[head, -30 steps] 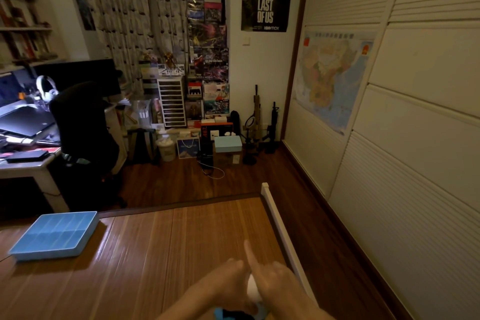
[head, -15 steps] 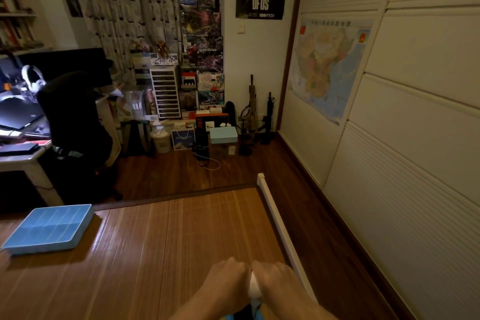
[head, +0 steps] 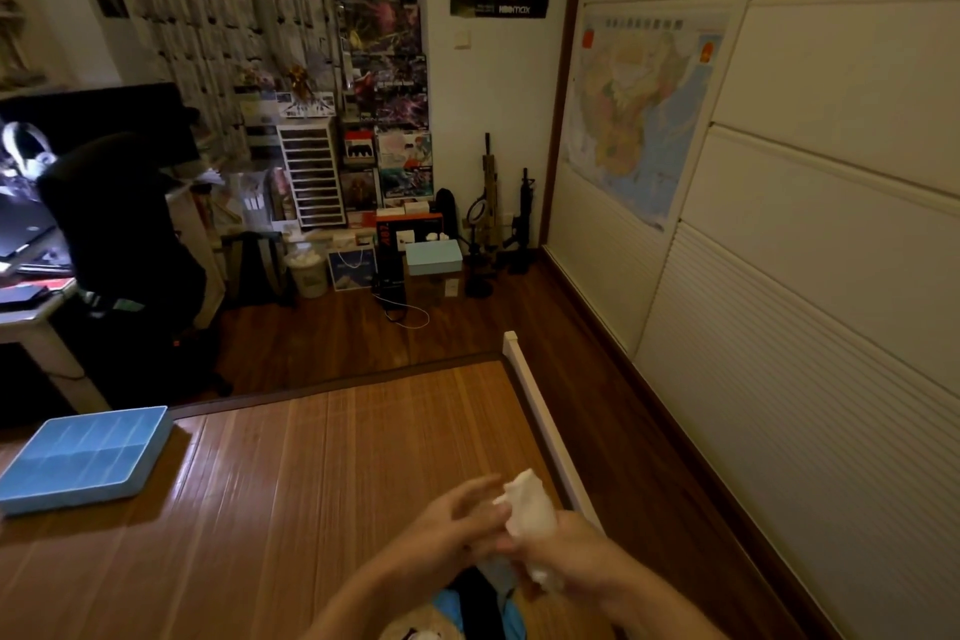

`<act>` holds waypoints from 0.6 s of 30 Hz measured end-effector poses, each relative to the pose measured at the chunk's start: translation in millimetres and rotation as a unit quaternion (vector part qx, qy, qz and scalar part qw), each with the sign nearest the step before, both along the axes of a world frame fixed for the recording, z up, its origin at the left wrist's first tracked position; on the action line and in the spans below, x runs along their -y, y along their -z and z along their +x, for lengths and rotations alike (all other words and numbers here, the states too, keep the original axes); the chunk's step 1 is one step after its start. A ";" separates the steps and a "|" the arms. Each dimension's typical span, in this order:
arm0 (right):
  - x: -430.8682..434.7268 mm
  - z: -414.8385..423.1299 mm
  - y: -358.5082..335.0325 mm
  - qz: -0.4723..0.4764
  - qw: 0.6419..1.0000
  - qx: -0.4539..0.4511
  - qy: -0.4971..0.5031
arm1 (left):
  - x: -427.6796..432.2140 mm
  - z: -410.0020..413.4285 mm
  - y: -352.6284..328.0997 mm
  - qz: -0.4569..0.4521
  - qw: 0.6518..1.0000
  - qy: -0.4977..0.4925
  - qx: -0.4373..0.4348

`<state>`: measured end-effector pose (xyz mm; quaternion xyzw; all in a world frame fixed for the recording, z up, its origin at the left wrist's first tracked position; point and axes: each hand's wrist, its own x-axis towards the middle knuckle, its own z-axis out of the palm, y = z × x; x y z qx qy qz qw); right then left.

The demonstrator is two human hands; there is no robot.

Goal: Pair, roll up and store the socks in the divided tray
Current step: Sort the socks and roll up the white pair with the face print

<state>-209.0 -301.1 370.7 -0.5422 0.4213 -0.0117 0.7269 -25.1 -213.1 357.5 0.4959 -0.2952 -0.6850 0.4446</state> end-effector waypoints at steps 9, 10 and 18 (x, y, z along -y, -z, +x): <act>-12.1 19.3 10.0 -0.105 0.992 -0.059 0.036 | 12.4 -43.7 16.3 0.038 0.993 -0.053 0.101; -13.9 21.7 9.9 -0.119 0.988 -0.090 0.046 | 12.3 -46.1 17.8 0.035 0.989 -0.069 0.123; -24.1 7.0 29.5 -0.061 0.993 -0.073 0.064 | 9.0 -47.9 43.4 0.041 0.994 -0.076 0.064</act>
